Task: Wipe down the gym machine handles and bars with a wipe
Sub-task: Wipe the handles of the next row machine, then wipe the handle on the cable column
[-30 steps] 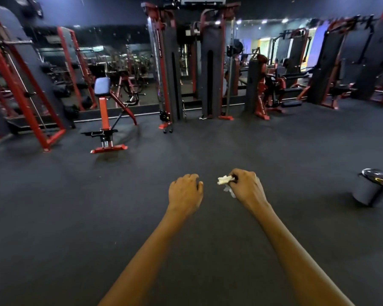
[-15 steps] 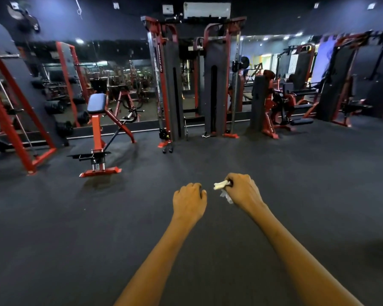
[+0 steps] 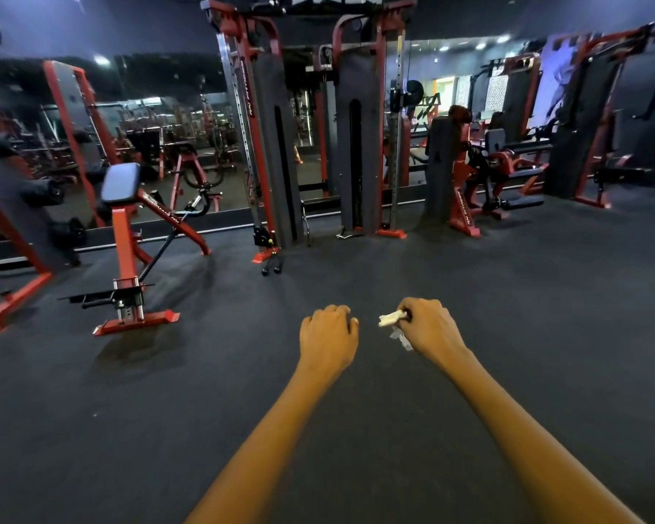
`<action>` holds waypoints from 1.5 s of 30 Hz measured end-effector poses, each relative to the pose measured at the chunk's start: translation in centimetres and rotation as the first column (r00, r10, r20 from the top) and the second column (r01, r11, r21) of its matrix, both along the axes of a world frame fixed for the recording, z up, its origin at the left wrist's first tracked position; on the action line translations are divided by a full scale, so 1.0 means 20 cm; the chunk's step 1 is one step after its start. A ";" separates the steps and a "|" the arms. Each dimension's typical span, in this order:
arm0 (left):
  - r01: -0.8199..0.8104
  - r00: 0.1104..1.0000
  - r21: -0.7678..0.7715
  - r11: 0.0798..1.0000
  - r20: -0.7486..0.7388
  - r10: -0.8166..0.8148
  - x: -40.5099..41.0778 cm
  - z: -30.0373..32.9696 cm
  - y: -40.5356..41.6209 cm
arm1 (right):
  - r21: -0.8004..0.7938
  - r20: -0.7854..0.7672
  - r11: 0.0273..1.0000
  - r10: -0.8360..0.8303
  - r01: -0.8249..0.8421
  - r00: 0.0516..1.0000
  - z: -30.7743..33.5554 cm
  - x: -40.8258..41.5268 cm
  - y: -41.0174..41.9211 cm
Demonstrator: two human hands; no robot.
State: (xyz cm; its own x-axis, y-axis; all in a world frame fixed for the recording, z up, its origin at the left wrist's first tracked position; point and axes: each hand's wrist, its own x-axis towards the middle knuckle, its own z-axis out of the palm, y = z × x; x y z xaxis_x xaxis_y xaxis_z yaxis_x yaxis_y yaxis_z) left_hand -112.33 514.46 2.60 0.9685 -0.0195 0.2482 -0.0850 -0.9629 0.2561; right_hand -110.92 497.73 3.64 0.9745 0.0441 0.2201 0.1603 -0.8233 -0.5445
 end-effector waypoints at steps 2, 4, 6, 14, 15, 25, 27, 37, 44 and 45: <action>-0.005 1.000 0.007 1.000 0.014 0.005 0.31 -0.01 -0.03 | -0.006 0.010 1.000 -0.006 0.006 1.000 0.00 0.32 -0.05; -0.006 1.000 0.004 1.000 0.016 0.006 0.59 -0.01 -0.07 | -0.004 0.010 1.000 -0.011 0.011 1.000 0.02 0.60 -0.08; -0.008 1.000 0.003 1.000 0.016 0.008 0.89 -0.01 -0.12 | -0.009 0.014 1.000 -0.006 0.006 1.000 0.05 0.91 -0.12; -0.025 1.000 -0.034 0.999 0.010 0.026 1.96 0.04 -0.23 | 0.000 0.006 1.000 0.013 -0.013 1.000 0.09 2.02 -0.21; -0.029 1.000 -0.035 0.999 0.005 0.029 2.08 0.03 -0.24 | -0.002 0.002 1.000 0.021 -0.021 1.000 0.08 2.15 -0.21; -0.033 0.999 -0.068 0.997 0.015 0.034 3.55 -0.03 -0.26 | -0.024 -0.001 0.999 0.039 -0.039 0.999 0.08 3.60 -0.23; -0.027 0.999 -0.065 0.997 0.028 0.028 3.86 0.00 -0.27 | -0.034 -0.005 0.999 0.031 -0.031 1.000 0.10 3.89 -0.24; 0.008 1.000 -0.042 0.999 -0.008 -0.009 5.15 0.02 -0.39 | -0.032 -0.018 0.999 -0.038 0.037 0.999 0.09 5.18 -0.40; 0.003 1.000 -0.031 1.000 -0.026 -0.004 6.08 -0.05 -0.54 | -0.035 -0.016 0.999 -0.018 0.017 1.000 0.03 6.10 -0.53; 0.001 0.999 -0.039 0.999 -0.044 -0.003 6.17 -0.06 -0.57 | -0.026 -0.022 0.999 -0.021 0.020 1.000 0.03 6.19 -0.55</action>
State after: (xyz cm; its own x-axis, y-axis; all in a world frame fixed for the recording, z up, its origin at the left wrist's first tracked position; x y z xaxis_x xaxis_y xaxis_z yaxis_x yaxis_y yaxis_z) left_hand 11.08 503.03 1.35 0.9785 -0.0127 0.2056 -0.0748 -0.9519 0.2970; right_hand 12.93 486.78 4.27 0.9799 0.0293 0.1971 0.1309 -0.8403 -0.5261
